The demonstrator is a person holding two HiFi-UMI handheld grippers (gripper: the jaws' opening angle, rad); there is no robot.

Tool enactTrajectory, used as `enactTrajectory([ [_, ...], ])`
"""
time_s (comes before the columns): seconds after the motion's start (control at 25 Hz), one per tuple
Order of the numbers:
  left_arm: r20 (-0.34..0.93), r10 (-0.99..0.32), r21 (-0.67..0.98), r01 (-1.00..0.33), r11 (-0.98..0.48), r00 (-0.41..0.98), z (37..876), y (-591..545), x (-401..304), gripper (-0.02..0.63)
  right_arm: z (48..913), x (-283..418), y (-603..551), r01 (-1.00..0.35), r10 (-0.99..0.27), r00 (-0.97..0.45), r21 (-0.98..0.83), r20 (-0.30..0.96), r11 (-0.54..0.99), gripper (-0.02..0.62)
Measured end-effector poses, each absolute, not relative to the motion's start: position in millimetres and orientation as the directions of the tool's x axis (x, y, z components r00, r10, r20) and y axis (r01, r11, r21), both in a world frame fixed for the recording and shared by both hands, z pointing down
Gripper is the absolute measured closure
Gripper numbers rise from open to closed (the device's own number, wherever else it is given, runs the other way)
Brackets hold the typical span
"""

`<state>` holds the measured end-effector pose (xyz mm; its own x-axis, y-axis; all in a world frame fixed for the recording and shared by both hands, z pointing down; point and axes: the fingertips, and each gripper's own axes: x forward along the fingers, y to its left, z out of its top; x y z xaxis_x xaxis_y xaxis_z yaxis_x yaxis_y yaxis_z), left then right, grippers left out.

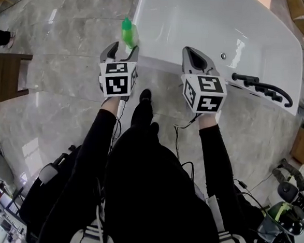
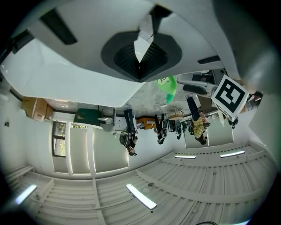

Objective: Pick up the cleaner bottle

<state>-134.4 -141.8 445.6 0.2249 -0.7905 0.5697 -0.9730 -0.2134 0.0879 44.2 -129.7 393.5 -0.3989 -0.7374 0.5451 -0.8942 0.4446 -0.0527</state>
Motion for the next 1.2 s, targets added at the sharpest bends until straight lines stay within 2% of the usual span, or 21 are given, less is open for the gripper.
enactTrajectory([
  [0.52, 0.637, -0.739, 0.137, -0.975, -0.172, 0.220, 494, -178, -137, 0.333, 421, 25, -171, -0.880, -0.691, -0.413, -0.064, 0.593, 0.471, 0.594],
  [1.2, 0.688, -0.704, 0.088, -0.983, -0.163, 0.178, 542, -187, -133, 0.333, 452, 17, -192, -0.878, -0.649, -0.420, -0.104, 0.634, 0.467, 0.594],
])
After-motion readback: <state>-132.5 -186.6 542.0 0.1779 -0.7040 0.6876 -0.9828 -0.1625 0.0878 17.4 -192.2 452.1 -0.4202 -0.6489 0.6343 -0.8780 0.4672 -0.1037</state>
